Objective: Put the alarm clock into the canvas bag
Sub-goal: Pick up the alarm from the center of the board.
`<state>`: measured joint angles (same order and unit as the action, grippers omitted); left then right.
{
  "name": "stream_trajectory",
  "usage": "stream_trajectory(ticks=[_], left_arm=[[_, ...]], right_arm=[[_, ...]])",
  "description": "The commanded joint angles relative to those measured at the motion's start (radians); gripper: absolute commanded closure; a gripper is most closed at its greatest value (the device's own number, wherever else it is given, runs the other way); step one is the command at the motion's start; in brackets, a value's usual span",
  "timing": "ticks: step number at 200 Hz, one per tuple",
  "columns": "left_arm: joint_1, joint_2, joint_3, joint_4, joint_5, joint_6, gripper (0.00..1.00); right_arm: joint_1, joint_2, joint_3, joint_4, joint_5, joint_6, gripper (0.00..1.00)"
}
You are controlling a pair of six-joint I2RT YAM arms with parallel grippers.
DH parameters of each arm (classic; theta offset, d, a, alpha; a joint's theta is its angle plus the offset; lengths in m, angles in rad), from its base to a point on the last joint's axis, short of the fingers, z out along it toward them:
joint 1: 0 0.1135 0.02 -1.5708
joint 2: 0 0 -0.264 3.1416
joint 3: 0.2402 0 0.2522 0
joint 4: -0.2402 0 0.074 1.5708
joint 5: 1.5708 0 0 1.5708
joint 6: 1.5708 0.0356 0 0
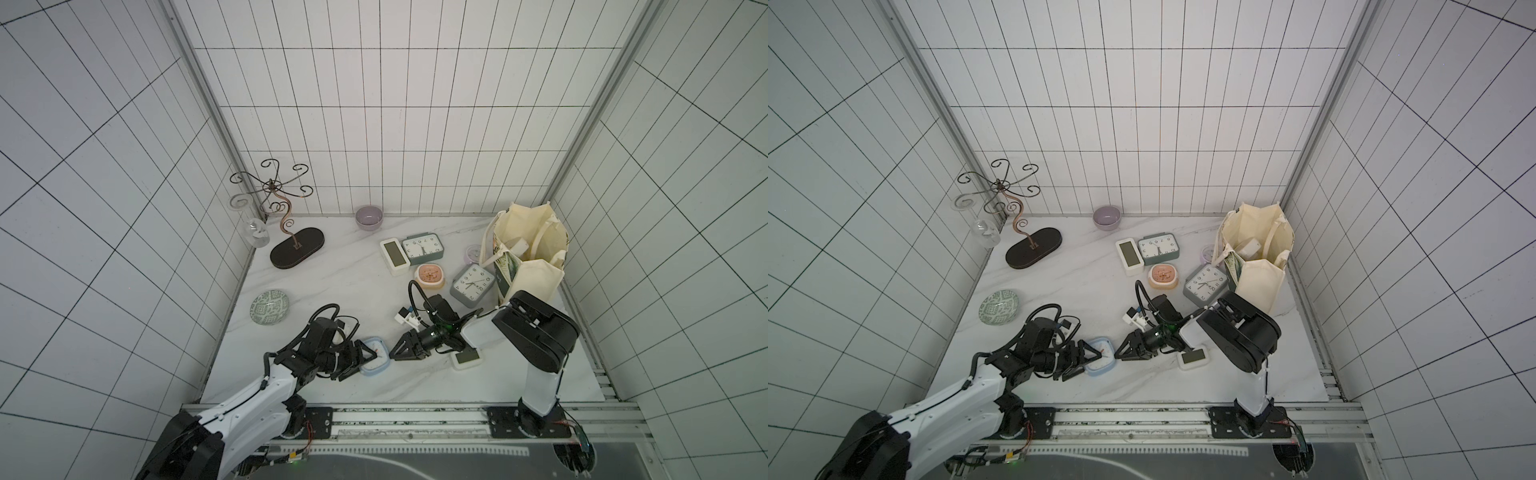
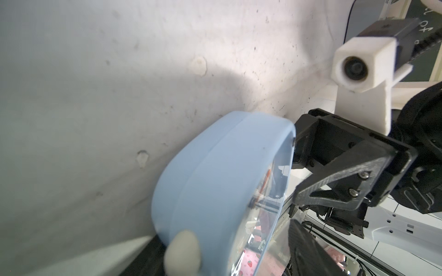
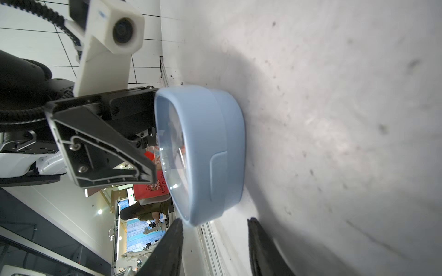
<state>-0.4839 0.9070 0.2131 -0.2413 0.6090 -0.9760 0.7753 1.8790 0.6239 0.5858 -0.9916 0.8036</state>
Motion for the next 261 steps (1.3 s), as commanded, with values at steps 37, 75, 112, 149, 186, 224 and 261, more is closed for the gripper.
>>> stream_trajectory(ticks=[37,75,112,149,186,224,261], left_arm=[[0.014,0.046,-0.026,0.074,0.005,0.026,0.28],[0.021,0.036,-0.032,0.108,0.017,0.03,0.28],[0.022,0.039,-0.043,0.162,0.028,0.024,0.28],[0.022,0.049,-0.047,0.232,0.043,0.014,0.29],[0.022,0.04,-0.044,0.234,0.02,0.012,0.39],[0.022,0.033,-0.043,0.248,0.011,0.016,0.57],[0.022,0.009,-0.014,0.281,0.01,0.037,0.7]], right_arm=[[0.015,0.043,0.066,0.074,0.014,0.052,0.55],[0.019,0.065,0.076,0.131,0.031,0.094,0.59],[0.03,0.086,0.092,0.149,0.043,0.109,0.64],[0.037,0.095,0.102,0.154,0.052,0.12,0.66],[0.04,0.087,0.105,0.165,0.055,0.131,0.66],[0.039,0.066,0.102,0.167,0.063,0.128,0.64],[0.003,-0.005,0.078,0.166,0.07,0.118,0.61]])
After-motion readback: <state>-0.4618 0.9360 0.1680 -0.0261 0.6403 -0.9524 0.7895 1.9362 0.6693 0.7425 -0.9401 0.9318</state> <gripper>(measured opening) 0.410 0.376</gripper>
